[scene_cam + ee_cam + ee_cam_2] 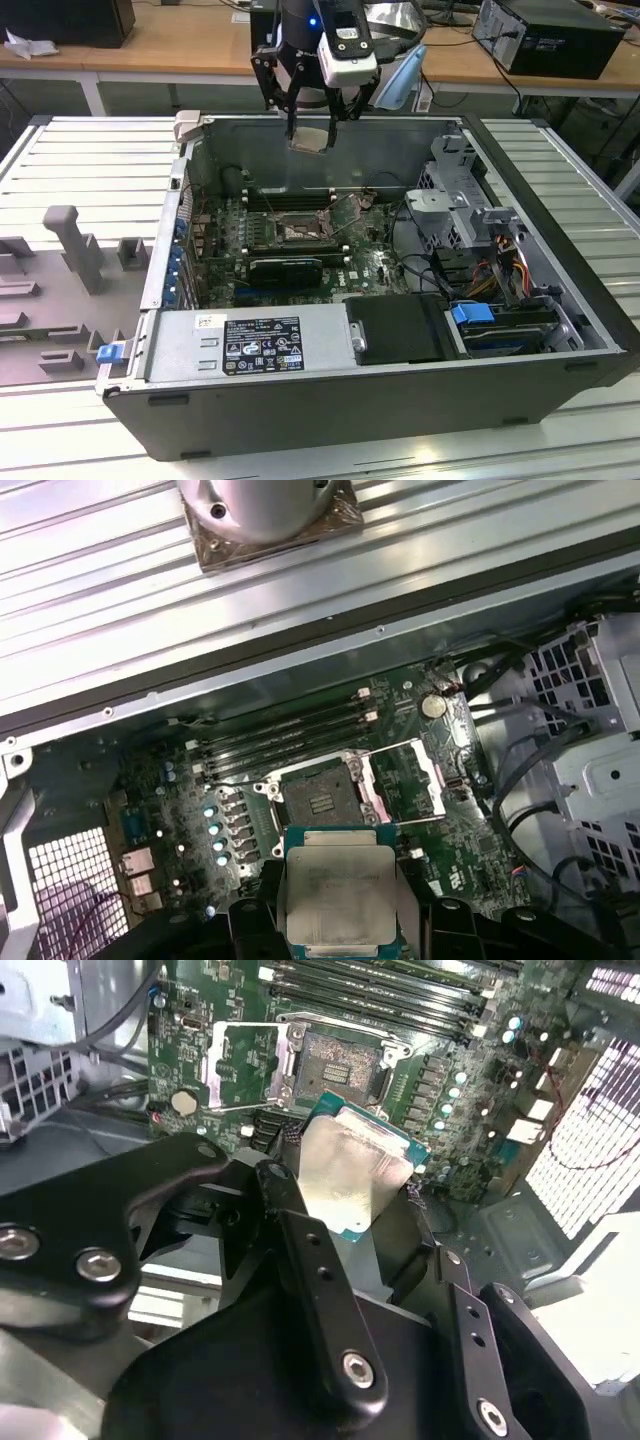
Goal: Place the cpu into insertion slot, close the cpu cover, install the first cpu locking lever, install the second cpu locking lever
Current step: 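Place the cpu into insertion slot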
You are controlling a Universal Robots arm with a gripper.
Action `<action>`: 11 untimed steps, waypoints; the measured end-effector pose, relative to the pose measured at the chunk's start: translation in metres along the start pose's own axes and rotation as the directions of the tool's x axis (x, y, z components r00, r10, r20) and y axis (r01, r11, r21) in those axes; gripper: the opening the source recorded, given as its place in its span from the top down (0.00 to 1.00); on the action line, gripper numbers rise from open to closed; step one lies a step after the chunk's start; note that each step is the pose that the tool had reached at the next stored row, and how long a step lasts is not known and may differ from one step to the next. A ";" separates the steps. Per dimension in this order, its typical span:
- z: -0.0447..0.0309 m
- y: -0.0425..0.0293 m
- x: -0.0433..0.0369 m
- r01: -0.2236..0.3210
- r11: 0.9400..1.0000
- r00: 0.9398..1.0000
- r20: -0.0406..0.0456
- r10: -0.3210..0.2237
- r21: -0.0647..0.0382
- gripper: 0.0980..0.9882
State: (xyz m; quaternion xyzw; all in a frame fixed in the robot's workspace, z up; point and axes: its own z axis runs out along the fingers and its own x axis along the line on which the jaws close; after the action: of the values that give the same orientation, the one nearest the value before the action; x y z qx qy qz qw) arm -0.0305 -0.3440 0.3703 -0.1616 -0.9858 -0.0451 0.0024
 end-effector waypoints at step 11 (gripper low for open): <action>0.0012 -0.0001 0.0000 -0.169 0.986 0.985 0.015 0.169 -0.005 0.52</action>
State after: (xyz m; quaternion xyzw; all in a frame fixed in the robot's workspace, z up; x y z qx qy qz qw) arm -0.0305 -0.3440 0.3691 -0.2451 -0.9684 -0.0452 -0.0015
